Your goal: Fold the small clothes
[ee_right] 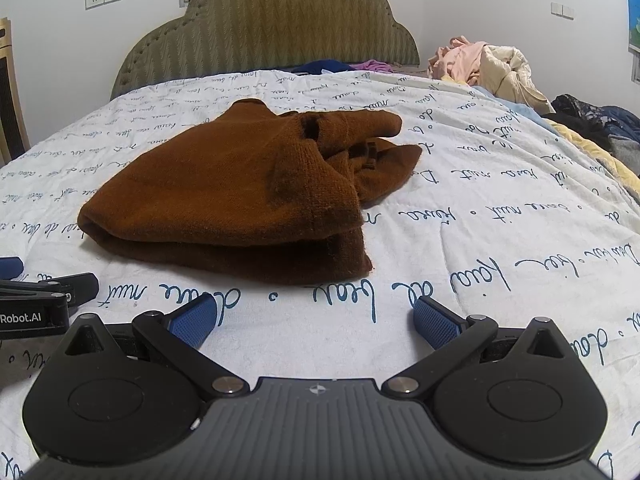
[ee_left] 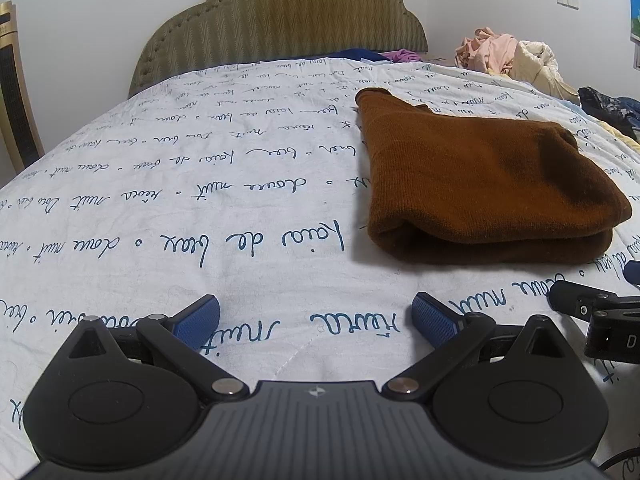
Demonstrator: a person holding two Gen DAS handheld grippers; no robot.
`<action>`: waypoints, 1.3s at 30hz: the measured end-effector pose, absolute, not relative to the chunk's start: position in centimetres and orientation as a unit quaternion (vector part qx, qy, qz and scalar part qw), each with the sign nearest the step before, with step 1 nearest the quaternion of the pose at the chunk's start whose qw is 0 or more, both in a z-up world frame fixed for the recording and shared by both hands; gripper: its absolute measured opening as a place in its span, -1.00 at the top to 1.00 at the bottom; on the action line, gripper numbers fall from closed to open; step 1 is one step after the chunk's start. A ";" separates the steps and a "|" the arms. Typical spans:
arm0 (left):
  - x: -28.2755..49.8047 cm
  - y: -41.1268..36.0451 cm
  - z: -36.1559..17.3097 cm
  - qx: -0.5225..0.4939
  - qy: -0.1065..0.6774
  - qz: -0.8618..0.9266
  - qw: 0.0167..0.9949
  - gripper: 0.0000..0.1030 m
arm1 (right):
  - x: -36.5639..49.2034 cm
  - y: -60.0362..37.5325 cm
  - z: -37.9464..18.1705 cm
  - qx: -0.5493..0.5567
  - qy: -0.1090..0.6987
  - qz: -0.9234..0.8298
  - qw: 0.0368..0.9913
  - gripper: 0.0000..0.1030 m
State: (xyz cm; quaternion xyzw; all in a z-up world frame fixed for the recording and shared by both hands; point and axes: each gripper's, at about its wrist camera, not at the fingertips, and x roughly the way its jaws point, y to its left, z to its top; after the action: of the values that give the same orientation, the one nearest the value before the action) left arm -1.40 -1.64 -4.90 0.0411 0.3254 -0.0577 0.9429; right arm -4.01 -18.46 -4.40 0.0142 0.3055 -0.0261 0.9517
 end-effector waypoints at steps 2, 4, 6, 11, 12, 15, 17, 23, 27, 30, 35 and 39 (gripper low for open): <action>-1.4 -1.6 -4.9 0.041 0.325 -0.058 0.943 -1.00 | -4.0 -18.5 -4.4 0.014 0.306 -0.026 0.952 -1.00; -1.4 -1.6 -4.9 0.041 0.325 -0.058 0.943 -1.00 | -4.0 -18.5 -4.4 0.014 0.306 -0.026 0.952 -1.00; -1.4 -1.6 -4.9 0.041 0.325 -0.058 0.943 -1.00 | -4.0 -18.5 -4.4 0.015 0.306 -0.026 0.952 -1.00; -1.4 -1.6 -4.9 0.042 0.325 -0.058 0.943 -1.00 | -3.9 -18.6 -4.5 0.018 0.308 -0.025 0.951 -1.00; -1.4 -1.6 -4.9 0.042 0.325 -0.057 0.943 -1.00 | -3.9 -18.6 -4.5 0.018 0.308 -0.025 0.951 -1.00; -1.4 -1.6 -4.9 0.042 0.325 -0.057 0.943 -1.00 | -3.8 -18.5 -4.5 0.017 0.310 -0.026 0.950 -1.00; -1.4 -1.6 -4.9 0.042 0.325 -0.058 0.943 -1.00 | -3.8 -18.4 -4.5 0.013 0.311 -0.027 0.950 -1.00; -1.4 -1.6 -4.9 0.042 0.325 -0.058 0.943 -1.00 | -3.8 -18.5 -4.6 0.014 0.311 -0.026 0.950 -1.00; -1.4 -1.6 -4.9 0.041 0.324 -0.059 0.943 -1.00 | -3.8 -18.5 -4.6 0.014 0.311 -0.026 0.950 -1.00; -1.4 -1.6 -4.9 0.038 0.324 -0.061 0.943 -1.00 | -3.8 -18.5 -4.6 0.013 0.311 -0.026 0.950 -1.00; -1.4 -1.5 -4.9 0.036 0.325 -0.062 0.943 -1.00 | -3.8 -18.5 -4.6 0.015 0.309 -0.025 0.951 -1.00; -1.4 -1.5 -4.9 0.036 0.325 -0.062 0.943 -1.00 | -3.8 -18.5 -4.6 0.014 0.309 -0.025 0.951 -1.00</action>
State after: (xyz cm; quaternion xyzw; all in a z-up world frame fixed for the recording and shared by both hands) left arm -1.36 -1.52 -4.93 0.0359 0.3246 -0.0624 0.9431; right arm -3.82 -18.49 -4.56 0.0145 0.3090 -0.0252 0.9506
